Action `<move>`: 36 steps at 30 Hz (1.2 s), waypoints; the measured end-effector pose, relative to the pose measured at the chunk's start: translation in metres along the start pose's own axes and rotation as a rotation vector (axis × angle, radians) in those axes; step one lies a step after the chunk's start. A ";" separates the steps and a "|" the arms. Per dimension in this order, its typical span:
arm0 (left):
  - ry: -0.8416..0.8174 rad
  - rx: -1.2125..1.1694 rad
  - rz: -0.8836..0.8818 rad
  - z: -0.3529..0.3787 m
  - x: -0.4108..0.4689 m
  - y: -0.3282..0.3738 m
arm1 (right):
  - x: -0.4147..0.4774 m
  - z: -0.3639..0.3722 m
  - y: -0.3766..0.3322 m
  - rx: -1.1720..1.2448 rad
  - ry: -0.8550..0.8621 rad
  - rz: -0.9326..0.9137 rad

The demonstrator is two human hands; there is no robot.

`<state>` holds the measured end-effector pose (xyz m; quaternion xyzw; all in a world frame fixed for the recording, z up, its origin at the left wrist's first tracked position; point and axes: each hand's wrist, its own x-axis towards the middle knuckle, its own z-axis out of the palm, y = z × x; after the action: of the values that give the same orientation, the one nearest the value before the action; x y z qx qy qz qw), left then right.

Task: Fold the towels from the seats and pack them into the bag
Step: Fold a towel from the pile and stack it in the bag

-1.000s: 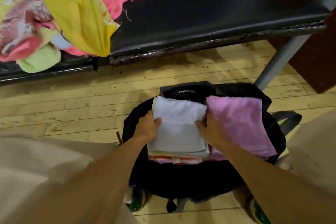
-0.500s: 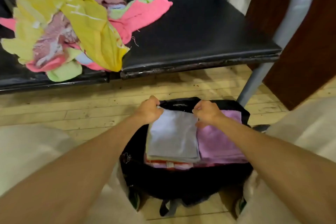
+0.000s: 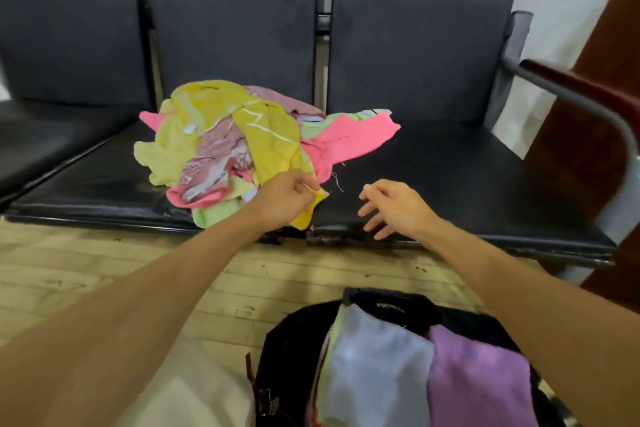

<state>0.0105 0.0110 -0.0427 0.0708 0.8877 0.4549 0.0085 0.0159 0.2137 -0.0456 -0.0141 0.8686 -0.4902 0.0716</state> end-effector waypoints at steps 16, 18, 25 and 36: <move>0.410 -0.198 -0.101 -0.045 0.004 -0.034 | 0.081 0.126 -0.033 -0.049 0.087 -0.197; 0.409 -0.168 -0.117 -0.047 0.004 -0.034 | 0.081 0.125 -0.028 -0.158 0.076 -0.234; 0.426 -0.154 -0.152 -0.046 0.000 -0.024 | 0.079 0.104 -0.036 -0.118 0.139 -0.238; 0.200 -0.284 -0.058 0.016 0.015 0.033 | 0.039 -0.039 -0.032 1.052 0.334 -0.185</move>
<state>0.0011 0.0454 -0.0247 -0.0025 0.8126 0.5800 -0.0568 -0.0297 0.2261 -0.0027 0.0252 0.5016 -0.8573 -0.1132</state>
